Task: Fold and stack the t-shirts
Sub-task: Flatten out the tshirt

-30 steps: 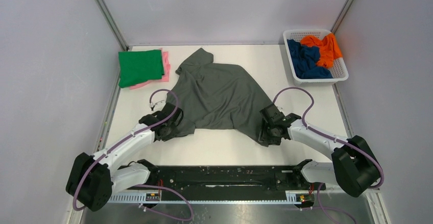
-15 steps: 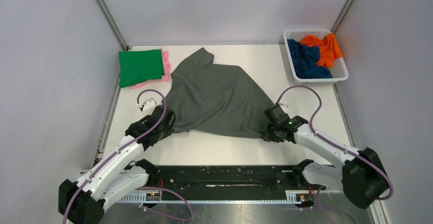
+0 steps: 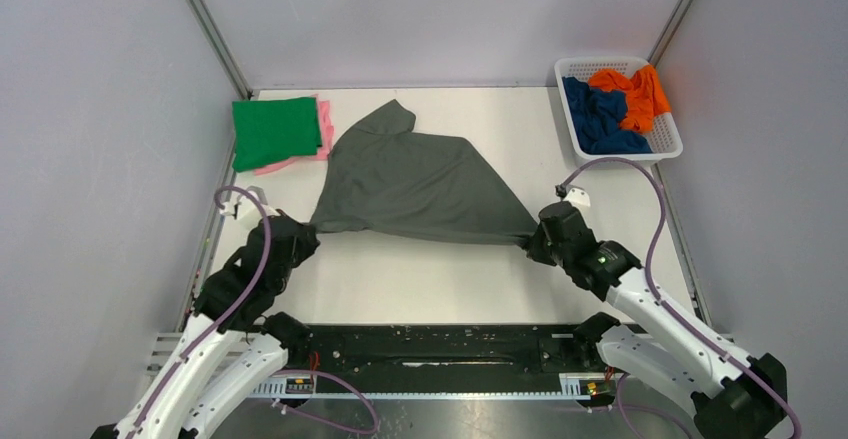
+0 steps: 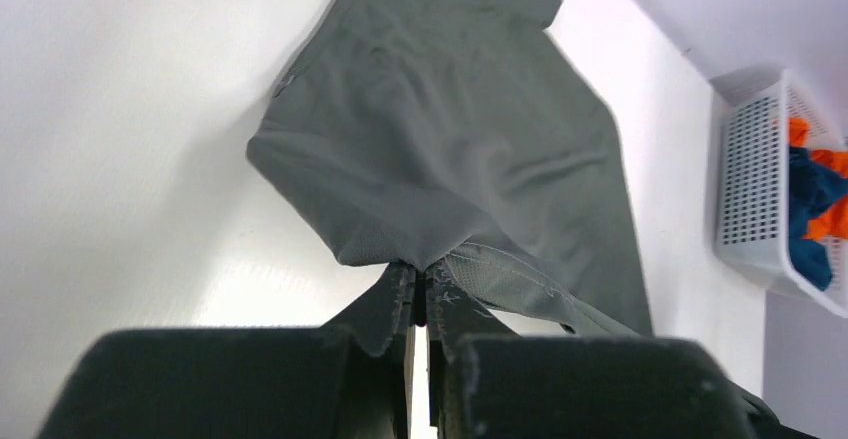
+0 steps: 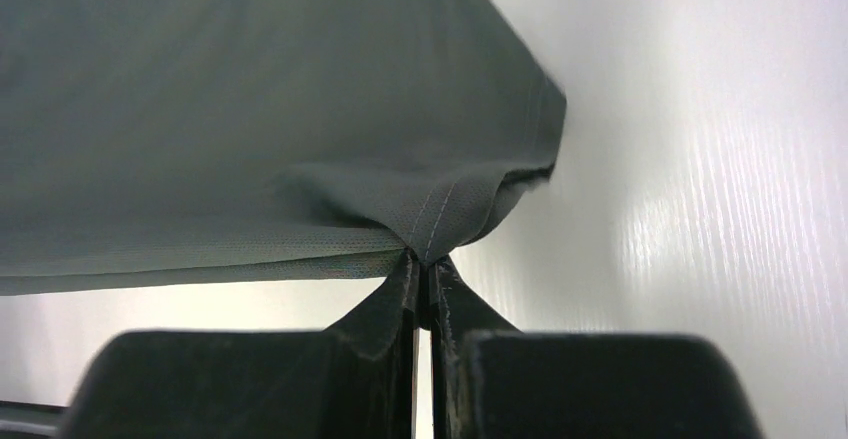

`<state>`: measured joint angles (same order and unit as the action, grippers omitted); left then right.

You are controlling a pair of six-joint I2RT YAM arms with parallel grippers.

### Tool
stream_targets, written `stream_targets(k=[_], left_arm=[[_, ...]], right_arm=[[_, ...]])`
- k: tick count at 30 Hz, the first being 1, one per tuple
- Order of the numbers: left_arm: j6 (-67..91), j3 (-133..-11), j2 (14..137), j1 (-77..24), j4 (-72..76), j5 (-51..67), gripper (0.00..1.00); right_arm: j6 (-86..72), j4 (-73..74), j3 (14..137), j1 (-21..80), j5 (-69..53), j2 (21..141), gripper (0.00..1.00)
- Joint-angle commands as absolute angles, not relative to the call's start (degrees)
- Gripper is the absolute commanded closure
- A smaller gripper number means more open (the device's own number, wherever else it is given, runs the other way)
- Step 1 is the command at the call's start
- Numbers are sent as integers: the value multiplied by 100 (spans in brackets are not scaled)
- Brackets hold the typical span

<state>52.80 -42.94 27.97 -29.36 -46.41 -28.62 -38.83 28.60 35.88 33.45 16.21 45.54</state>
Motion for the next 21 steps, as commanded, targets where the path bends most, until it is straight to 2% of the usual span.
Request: stream_targets(k=[1, 9, 21], left_arm=[[4977, -4860, 2643, -2935, -4264, -3153, 100], [4280, -6271, 2387, -2929, -4088, -2710, 100], [3359, -9094, 2826, -2925, -3840, -751, 100]], right_arm=[[-3721, 2619, 4111, 3388, 1987, 4211, 98], [-3520, 2784, 5074, 3391, 1324, 3471, 99], [-3050, 3650, 7808, 3393, -358, 3122, 99]])
